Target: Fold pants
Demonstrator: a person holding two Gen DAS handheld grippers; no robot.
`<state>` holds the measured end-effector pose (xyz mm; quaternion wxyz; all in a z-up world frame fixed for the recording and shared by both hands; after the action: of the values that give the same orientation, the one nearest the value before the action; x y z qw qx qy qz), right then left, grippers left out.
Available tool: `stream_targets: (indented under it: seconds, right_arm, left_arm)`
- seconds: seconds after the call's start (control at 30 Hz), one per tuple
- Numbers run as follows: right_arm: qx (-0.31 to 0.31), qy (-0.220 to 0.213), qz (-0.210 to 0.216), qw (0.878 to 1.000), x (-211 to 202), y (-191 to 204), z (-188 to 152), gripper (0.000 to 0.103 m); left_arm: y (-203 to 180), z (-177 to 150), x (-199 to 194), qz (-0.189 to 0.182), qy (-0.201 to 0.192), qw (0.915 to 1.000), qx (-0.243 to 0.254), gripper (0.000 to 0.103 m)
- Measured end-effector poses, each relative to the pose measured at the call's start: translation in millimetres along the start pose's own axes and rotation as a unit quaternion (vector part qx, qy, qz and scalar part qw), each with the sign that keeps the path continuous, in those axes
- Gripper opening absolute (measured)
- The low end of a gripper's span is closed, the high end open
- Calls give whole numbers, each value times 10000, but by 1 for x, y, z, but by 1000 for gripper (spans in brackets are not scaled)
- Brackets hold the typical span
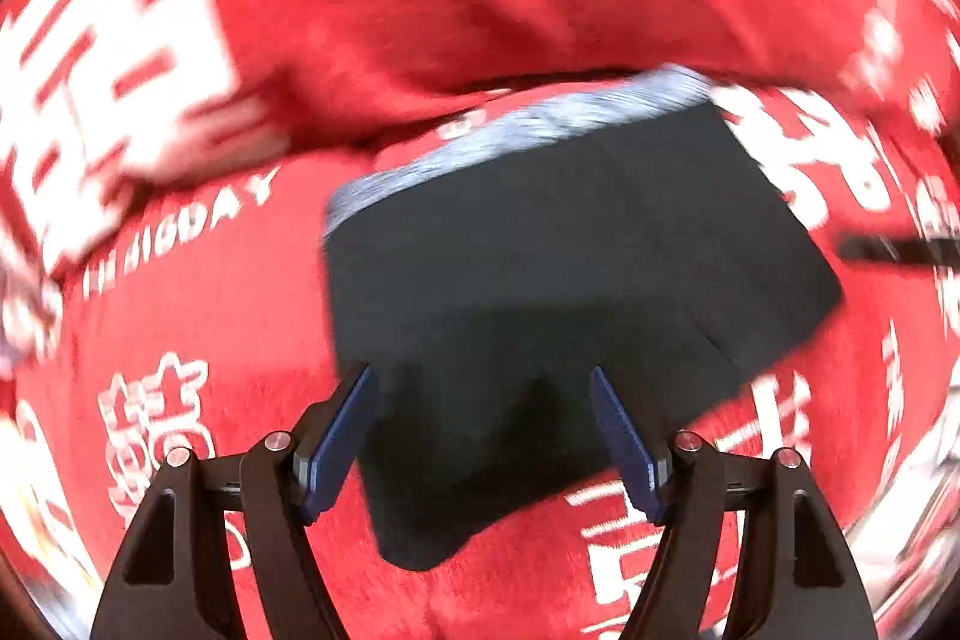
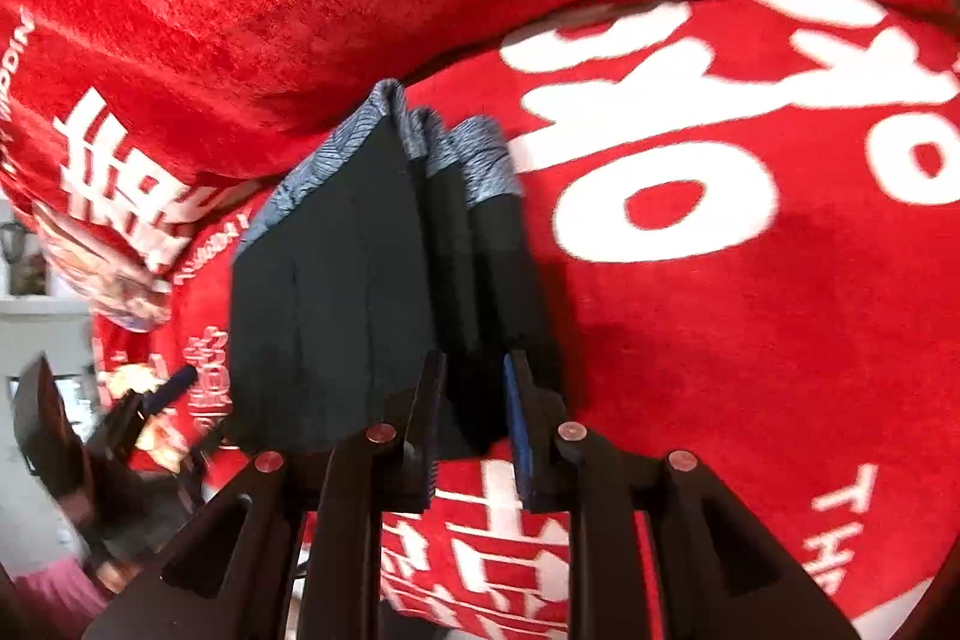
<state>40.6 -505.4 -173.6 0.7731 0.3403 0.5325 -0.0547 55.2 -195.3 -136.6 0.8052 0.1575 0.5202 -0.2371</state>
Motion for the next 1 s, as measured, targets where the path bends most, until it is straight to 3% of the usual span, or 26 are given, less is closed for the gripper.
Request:
stream_targets:
  seconds: [0.07, 0.23, 0.4, 0.57, 0.9, 1.0]
  right_arm:
    - [-253, -115, -207, 9994, -7, 8, 0, 23]
    - [-660, -130, -224, 9975, -3, 33, -1, 23]
    - [-685, 233, -599, 9956, 28, 35, -27, 22]
    - [-420, 88, -612, 9972, 27, 24, -38, 22]
    - [-516, 46, -864, 9949, 23, 27, -47, 22]
    - [-556, 50, -936, 9940, 20, 29, -50, 22]
  left_arm:
    - [12, -3, 8, 62, 91, 9996, -274, 74]
    - [17, -34, 45, -7, 824, 9946, -625, 77]
    - [10, -44, 40, -109, 722, 9948, -705, 83]
    - [8, -48, 37, -212, 718, 9948, -684, 83]
    - [17, -49, 30, -251, 829, 9920, -919, 84]
    - [18, -51, 29, -189, 866, 9913, -975, 94]
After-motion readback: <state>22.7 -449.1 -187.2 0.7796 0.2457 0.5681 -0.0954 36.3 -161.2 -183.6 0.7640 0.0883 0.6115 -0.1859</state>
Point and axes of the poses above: each gripper's, at about its wrist camera, not at the fingertips, and x roughly the way its jaws point, y to its left, z to its top, the point moved 7 cm from there along x, roughly the way its jaws point, and after that the axes turned 10 degrees about -y, right-handed, at the moved point
